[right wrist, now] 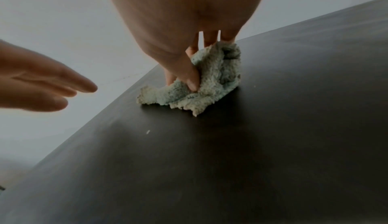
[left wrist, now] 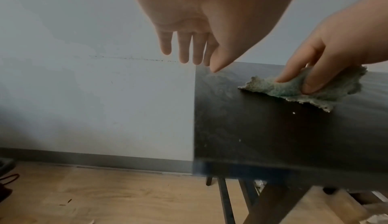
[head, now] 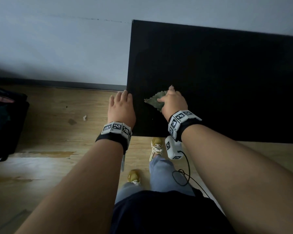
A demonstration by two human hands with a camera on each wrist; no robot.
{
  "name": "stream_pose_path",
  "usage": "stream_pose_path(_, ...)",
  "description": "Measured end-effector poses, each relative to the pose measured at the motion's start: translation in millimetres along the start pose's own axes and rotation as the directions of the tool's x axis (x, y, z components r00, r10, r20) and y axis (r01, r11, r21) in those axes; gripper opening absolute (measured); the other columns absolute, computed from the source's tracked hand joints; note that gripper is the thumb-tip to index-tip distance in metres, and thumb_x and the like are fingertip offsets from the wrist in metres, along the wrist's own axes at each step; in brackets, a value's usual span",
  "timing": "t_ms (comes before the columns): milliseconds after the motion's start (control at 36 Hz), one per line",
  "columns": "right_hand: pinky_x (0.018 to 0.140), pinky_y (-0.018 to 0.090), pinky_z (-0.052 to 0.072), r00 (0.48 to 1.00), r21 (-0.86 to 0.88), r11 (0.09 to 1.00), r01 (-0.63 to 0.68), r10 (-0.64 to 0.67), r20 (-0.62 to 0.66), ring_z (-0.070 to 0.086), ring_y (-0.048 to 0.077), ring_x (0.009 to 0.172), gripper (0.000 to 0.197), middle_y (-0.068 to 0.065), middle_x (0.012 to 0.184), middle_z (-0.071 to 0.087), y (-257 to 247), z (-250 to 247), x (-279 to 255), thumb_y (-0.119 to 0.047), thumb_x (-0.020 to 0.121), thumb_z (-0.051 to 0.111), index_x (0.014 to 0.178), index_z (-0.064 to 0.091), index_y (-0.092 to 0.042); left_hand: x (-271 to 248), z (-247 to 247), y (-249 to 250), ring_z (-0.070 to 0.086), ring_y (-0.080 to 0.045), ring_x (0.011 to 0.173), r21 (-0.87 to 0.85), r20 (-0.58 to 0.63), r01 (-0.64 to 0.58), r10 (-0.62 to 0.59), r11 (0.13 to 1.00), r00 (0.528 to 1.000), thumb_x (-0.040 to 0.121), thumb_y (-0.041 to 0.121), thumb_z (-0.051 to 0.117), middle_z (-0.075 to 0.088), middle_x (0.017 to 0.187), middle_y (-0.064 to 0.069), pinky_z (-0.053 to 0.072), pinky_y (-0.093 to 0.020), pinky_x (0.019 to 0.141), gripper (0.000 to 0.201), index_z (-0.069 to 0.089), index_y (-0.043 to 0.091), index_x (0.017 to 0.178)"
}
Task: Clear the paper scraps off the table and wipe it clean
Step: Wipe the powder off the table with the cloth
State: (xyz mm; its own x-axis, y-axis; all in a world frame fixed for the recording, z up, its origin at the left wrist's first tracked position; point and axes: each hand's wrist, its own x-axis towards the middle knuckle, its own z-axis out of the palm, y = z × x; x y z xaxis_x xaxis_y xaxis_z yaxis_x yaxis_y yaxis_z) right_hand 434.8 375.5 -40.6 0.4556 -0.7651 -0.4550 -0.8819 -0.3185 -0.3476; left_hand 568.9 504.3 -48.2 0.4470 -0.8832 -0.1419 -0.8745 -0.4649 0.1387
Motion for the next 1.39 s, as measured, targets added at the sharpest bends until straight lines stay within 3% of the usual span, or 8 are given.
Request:
stream_pose_path(111, 0.103, 0.039, 0.037, 0.99, -0.124, 0.987, 0.104, -0.115, -0.08, 0.038, 0.031, 0.132, 0.04, 0.01, 0.143, 0.043, -5.5, 26.1, -42.6, -0.012, 0.09, 0.05, 0.125, 0.063, -0.027, -25.1, -0.1, -9.0, 0.021, -0.023, 0.144, 0.0, 0.016, -0.014, 0.014, 1.0, 1.0, 0.091, 0.012, 0.047, 0.029, 0.155, -0.006, 0.012, -0.044, 0.12, 0.056, 0.035, 0.012, 0.145)
stream_pose_path(333, 0.107, 0.034, 0.034, 0.999, 0.067, 0.996, 0.051, -0.052, 0.012, 0.041, 0.031, 0.129, 0.05, 0.016, 0.143, 0.038, -10.7, 59.7, -84.9, -0.021, 0.09, 0.064, 0.138, 0.05, -0.014, -60.8, 0.8, -17.9, 0.022, -0.023, 0.144, 0.031, 0.023, -0.054, 0.053, 0.998, 0.998, 0.093, 0.015, 0.047, 0.03, 0.154, -0.005, 0.015, -0.045, 0.119, 0.051, 0.037, 0.014, 0.143)
stream_pose_path(445, 0.109, 0.035, 0.036, 0.997, 0.028, 0.996, 0.083, -0.082, -0.015, 0.037, 0.025, 0.135, 0.039, 0.008, 0.156, 0.026, -8.2, 67.1, -97.9, -0.009, 0.089, 0.06, 0.124, 0.064, -0.025, -72.1, -3.1, -19.2, 0.019, -0.023, 0.145, 0.048, 0.047, -0.069, 0.067, 0.996, 0.997, 0.091, 0.012, 0.048, 0.026, 0.156, -0.006, 0.012, -0.045, 0.12, 0.056, 0.033, 0.013, 0.145)
stream_pose_path(556, 0.104, 0.037, 0.041, 0.98, 0.05, 0.995, 0.083, -0.072, -0.188, 0.043, 0.025, 0.129, 0.038, 0.005, 0.139, 0.047, 3.2, 59.2, -101.3, -0.004, 0.087, 0.054, 0.112, 0.071, -0.027, -77.3, -3.6, -18.5, 0.018, -0.023, 0.145, 0.058, 0.055, -0.065, 0.062, 0.996, 0.997, 0.091, 0.012, 0.047, 0.025, 0.156, -0.005, 0.012, -0.044, 0.12, 0.057, 0.032, 0.013, 0.146)
stream_pose_path(695, 0.097, 0.041, 0.044, 0.901, 0.08, 0.983, -0.168, 0.186, -0.392, 0.047, 0.034, 0.117, 0.042, 0.014, 0.126, 0.051, 32.7, 29.1, -96.5, -0.006, 0.088, 0.049, 0.124, 0.064, -0.022, -79.2, -2.3, -15.2, 0.018, -0.024, 0.145, 0.047, 0.062, -0.056, 0.053, 0.997, 0.997, 0.092, 0.013, 0.047, 0.025, 0.156, -0.006, 0.012, -0.045, 0.12, 0.056, 0.032, 0.013, 0.146)
stream_pose_path(889, 0.108, 0.047, 0.036, 0.816, 0.052, 0.821, -0.569, 0.571, -0.089, 0.042, 0.036, 0.126, 0.039, 0.017, 0.135, 0.041, 43.9, 10.7, -75.4, -0.024, 0.092, 0.059, 0.127, 0.054, -0.009, -70.6, -2.0, 4.1, 0.018, -0.024, 0.145, 0.038, 0.087, -0.08, 0.077, 0.996, 0.993, 0.093, 0.013, 0.047, 0.024, 0.157, -0.007, 0.012, -0.046, 0.12, 0.058, 0.029, 0.012, 0.148)
stream_pose_path(1139, 0.107, 0.05, 0.035, 0.793, 0.191, 0.784, -0.59, 0.608, -0.045, 0.049, 0.033, 0.119, 0.041, 0.014, 0.135, 0.042, 36.5, 1.1, -43.3, -0.024, 0.094, 0.056, 0.133, 0.05, -0.013, -44.0, 0.8, 28.6, 0.018, -0.024, 0.146, 0.039, 0.098, -0.091, 0.087, 0.995, 0.991, 0.095, 0.016, 0.048, 0.023, 0.158, -0.007, 0.012, -0.045, 0.12, 0.058, 0.028, 0.013, 0.149)
stream_pose_path(1389, 0.109, 0.051, 0.032, 0.849, 0.219, 0.836, -0.503, 0.525, -0.054, 0.048, 0.032, 0.12, 0.043, 0.013, 0.132, 0.045, 29.1, -28.2, 9.5, -0.04, 0.097, 0.047, 0.131, 0.053, -0.015, -21.4, 8.9, 43.8, 0.02, -0.025, 0.144, 0.039, 0.089, -0.033, 0.03, 0.999, 0.996, 0.093, 0.013, 0.047, 0.026, 0.156, -0.007, 0.012, -0.043, 0.12, 0.056, 0.031, 0.012, 0.147)
